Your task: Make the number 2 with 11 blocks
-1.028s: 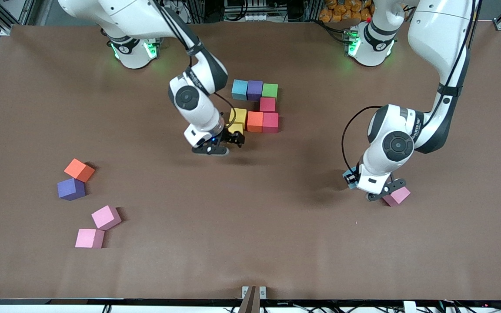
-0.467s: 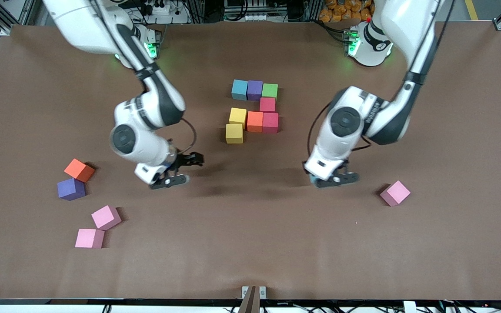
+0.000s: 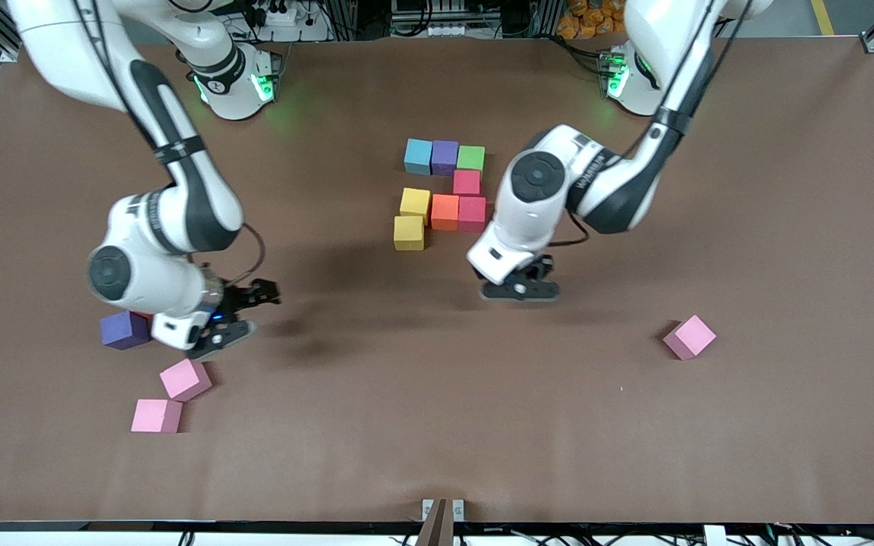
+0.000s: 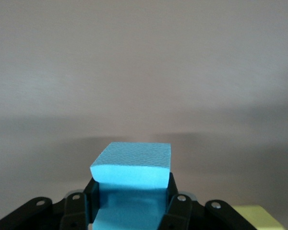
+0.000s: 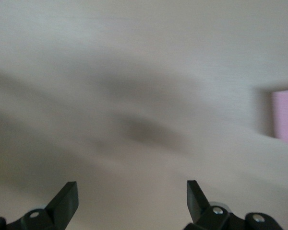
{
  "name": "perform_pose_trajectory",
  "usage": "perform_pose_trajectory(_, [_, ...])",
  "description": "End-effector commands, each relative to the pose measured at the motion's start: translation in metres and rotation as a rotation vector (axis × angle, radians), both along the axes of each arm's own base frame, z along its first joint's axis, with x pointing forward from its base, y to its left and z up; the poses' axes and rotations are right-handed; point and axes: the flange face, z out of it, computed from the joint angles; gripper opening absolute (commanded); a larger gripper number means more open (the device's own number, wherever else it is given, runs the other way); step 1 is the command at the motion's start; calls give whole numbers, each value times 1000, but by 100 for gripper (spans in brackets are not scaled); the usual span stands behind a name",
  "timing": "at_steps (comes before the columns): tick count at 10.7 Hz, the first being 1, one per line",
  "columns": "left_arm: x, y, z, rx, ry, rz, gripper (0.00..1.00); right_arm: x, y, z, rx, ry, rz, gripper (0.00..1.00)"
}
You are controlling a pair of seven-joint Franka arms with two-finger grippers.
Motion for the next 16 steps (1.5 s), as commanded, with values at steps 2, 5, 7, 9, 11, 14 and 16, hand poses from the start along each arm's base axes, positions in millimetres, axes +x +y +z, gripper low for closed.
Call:
perform_pose_trajectory(2, [-17, -68, -16, 27, 74, -80, 17, 6, -79, 9, -56, -26, 102, 100])
perform_pose_trajectory(5, [-26, -88, -27, 6, 96, -101, 17, 10, -150, 19, -138, -44, 96, 100])
perform_pose_trajectory(7, [-22, -90, -32, -5, 101, -122, 17, 6, -191, 13, -164, -35, 57, 100])
perform_pose_trajectory(9, [-21, -100, -46, -16, 107, -109, 17, 3, -224, -7, -167, -10, 57, 100])
perform_pose_trajectory(11, [-21, -103, -53, -35, 115, -85, 16, 4, -249, -38, -151, 21, 40, 100])
perform_pose_trajectory(14, [-19, -105, -63, -52, 102, -63, 16, 2, -252, -57, -134, 42, 22, 100])
perform_pose_trajectory(16, [-23, -110, -72, -48, 99, -61, 16, 8, -252, -67, -124, 41, 13, 100])
